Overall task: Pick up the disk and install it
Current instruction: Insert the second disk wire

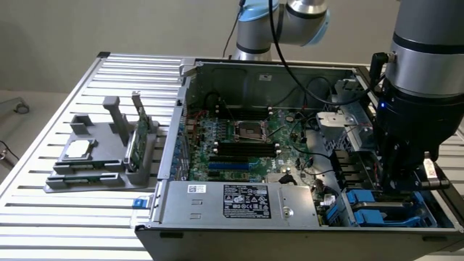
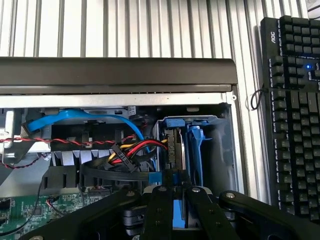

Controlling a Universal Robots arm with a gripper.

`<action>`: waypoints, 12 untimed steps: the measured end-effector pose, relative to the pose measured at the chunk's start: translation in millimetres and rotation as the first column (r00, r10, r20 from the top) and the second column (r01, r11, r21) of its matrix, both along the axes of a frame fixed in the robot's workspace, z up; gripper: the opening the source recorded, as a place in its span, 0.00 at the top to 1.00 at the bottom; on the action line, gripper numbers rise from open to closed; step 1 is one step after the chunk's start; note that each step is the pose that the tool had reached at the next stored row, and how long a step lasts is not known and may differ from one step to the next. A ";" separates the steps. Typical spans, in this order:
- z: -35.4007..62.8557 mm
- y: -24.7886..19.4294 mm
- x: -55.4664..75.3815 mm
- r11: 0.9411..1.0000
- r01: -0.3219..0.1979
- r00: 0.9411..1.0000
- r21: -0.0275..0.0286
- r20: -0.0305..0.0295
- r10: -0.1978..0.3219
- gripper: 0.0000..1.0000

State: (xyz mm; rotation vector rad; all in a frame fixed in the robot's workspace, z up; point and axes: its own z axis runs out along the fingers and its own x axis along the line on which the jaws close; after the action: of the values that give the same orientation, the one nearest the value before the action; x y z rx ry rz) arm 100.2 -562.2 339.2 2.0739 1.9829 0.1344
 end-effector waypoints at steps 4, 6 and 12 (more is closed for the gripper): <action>-1.7 0.3 -0.1 1.000 -0.006 1.000 0.005 0.000 0.006 0.83; -2.7 0.5 0.0 1.000 -0.009 1.000 0.007 0.000 0.009 0.83; -4.7 1.0 0.0 1.000 -0.017 1.000 0.012 0.000 0.017 0.83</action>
State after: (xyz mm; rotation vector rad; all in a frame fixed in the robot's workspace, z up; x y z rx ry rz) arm 100.1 -561.2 334.5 2.0650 2.0046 0.1495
